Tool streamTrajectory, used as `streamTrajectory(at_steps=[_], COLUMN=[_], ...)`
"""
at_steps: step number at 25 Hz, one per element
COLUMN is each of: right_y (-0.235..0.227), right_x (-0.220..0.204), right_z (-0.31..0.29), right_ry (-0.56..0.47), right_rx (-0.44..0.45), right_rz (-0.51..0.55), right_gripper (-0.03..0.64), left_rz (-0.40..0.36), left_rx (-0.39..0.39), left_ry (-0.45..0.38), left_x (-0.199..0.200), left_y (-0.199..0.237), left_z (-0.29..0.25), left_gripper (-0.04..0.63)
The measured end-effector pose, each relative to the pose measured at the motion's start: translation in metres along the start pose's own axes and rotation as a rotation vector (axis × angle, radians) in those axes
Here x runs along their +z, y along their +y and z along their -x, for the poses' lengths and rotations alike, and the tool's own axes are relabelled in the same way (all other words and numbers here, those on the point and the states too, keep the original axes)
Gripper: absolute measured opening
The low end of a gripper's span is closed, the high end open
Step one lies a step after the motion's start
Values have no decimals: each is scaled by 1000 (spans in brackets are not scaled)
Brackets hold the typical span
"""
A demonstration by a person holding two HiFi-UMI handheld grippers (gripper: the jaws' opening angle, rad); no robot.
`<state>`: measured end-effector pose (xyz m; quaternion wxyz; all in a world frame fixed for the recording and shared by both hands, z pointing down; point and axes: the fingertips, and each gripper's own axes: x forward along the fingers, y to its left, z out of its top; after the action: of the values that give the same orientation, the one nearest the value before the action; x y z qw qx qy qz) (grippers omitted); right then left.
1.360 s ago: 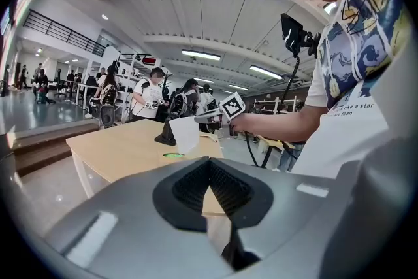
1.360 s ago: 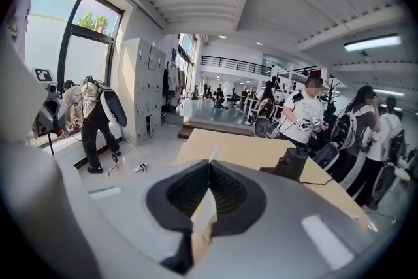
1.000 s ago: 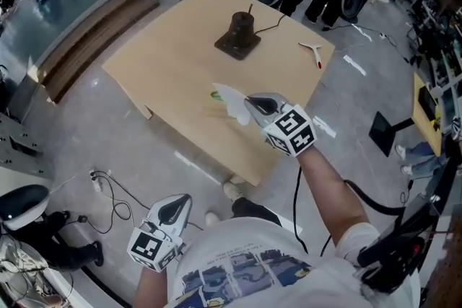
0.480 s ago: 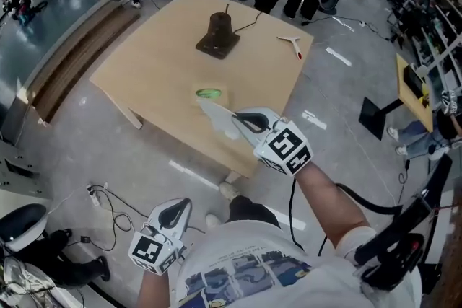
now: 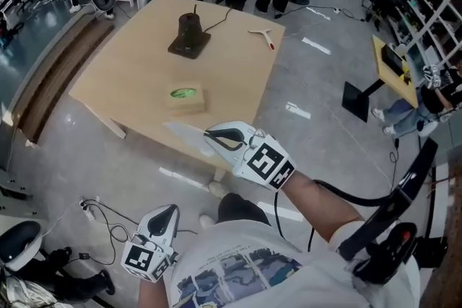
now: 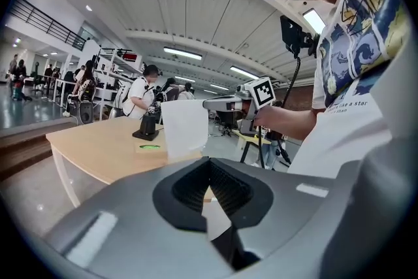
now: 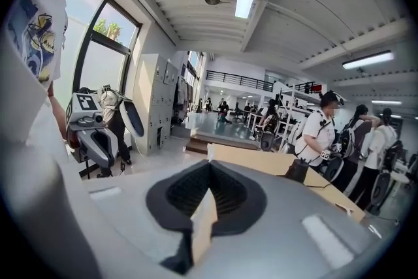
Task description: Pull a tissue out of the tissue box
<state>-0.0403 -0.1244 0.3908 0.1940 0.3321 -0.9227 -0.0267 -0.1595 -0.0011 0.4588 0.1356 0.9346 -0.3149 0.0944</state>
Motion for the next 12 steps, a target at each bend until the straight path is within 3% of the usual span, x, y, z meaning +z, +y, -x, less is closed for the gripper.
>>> streamTrajectory(at_steps=[12], right_y=[20], right_x=[12], right_z=[15], right_ry=[-28], right_rx=[20], right_rz=[11], right_gripper=[3], left_rz=[-8], left_rx=[-14], left_ry=[10], left_x=[3], left_y=[-1], left_z=[-5], left_gripper=[2])
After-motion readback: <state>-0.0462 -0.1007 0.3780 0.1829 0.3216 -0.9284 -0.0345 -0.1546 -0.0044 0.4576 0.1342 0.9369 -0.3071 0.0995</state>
